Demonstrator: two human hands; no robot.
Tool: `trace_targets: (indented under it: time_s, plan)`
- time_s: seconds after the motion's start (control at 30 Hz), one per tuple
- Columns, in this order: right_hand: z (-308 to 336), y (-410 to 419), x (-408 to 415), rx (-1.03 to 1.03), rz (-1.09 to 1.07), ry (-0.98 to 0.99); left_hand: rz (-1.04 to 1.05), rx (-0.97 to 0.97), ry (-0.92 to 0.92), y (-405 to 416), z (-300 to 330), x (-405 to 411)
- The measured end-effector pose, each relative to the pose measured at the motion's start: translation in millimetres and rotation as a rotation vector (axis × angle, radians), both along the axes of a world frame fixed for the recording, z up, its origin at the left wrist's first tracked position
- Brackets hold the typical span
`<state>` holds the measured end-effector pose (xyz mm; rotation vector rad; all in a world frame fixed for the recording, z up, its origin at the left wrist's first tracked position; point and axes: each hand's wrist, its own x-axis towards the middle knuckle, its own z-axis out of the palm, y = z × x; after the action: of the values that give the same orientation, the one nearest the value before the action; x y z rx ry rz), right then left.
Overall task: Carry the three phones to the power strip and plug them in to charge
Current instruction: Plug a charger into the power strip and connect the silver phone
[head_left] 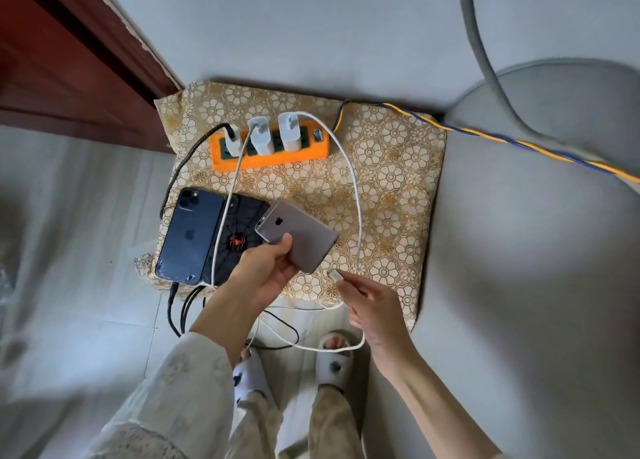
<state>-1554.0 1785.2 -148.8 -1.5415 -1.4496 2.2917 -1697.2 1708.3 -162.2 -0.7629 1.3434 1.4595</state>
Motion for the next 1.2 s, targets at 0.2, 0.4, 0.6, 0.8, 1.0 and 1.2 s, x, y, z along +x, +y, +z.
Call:
trace_targets:
  time_s: [0.2, 0.4, 0.6, 0.8, 1.0, 1.2]
  plan:
    - [9.3, -2.8, -8.2, 0.031, -0.042, 0.041, 0.004, 0.048, -0.031, 0.7, 10.7, 5.1]
    - [17.1, -2.8, -9.8, 0.021, -0.051, 0.054, -0.028, 0.069, -0.030, -0.5, 17.9, 4.4]
    - [14.1, -0.8, -8.3, 0.117, 0.050, 0.012, -0.056, 0.031, 0.092, -3.0, 17.5, 1.1]
    - [6.6, 0.5, -5.7, 0.168, 0.235, -0.037, -0.159, -0.056, 0.314, -1.9, 20.2, 1.7]
    - [9.8, -4.7, -3.8, 0.170, 0.287, -0.002, -0.214, -0.083, 0.385, -4.6, 19.7, 6.0]
    - [6.3, -12.1, -3.2, 0.017, 0.292, 0.009, -0.290, -0.113, 0.412, -11.2, 18.4, 5.7]
